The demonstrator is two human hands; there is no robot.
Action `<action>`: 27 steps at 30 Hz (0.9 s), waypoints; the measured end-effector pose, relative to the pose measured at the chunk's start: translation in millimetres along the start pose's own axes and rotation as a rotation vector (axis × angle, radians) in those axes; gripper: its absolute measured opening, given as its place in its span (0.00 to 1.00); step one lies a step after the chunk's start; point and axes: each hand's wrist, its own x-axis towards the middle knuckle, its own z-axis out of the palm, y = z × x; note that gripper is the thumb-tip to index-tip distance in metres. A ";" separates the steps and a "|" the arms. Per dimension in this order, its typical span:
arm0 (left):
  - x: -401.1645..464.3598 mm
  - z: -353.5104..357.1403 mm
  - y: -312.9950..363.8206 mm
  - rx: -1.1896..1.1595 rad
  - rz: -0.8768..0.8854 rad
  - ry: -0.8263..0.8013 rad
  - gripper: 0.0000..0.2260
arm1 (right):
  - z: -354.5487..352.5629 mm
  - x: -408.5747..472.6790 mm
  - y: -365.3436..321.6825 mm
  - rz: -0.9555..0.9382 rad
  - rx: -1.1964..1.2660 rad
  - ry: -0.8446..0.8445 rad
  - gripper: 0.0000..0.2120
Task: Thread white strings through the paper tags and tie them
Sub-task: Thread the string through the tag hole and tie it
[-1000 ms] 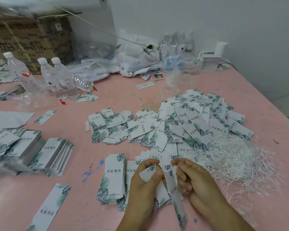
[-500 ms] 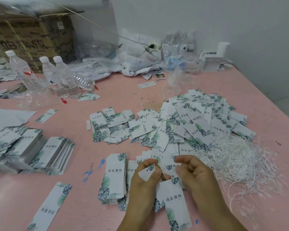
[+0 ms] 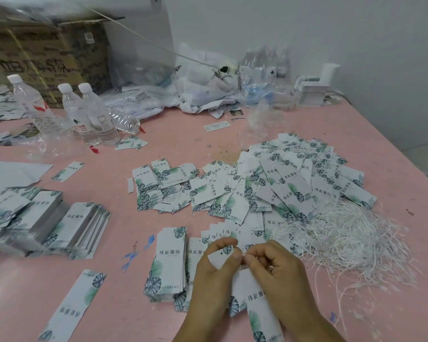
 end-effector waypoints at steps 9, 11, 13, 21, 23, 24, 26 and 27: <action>-1.3 -4.5 -9.3 0.104 -0.003 0.028 0.21 | 5.4 -3.1 -0.6 -0.070 -0.009 0.035 0.11; -1.4 -3.9 -10.3 0.103 -0.014 -0.006 0.23 | 6.0 -2.5 -0.4 -0.090 -0.041 0.044 0.12; -0.6 -2.7 -11.6 0.103 -0.020 -0.026 0.25 | 5.8 -2.1 -0.6 -0.090 -0.037 0.047 0.13; -0.8 -0.2 -5.1 0.045 -0.044 -0.098 0.12 | 4.0 -2.2 -0.4 -0.061 -0.033 0.074 0.11; -1.0 1.5 -1.4 -0.004 -0.039 -0.135 0.09 | 2.8 -1.7 -1.2 -0.039 -0.023 0.078 0.12; -0.4 1.7 -0.9 -0.007 -0.027 -0.141 0.08 | 1.7 -1.3 -1.8 -0.028 -0.009 0.075 0.12; 1.0 0.8 -1.8 0.004 0.013 -0.129 0.06 | -1.0 -0.6 -3.2 0.002 0.041 0.052 0.12; 1.3 0.1 -2.6 0.011 0.035 -0.115 0.06 | -2.6 -0.3 -4.1 0.019 0.074 0.036 0.11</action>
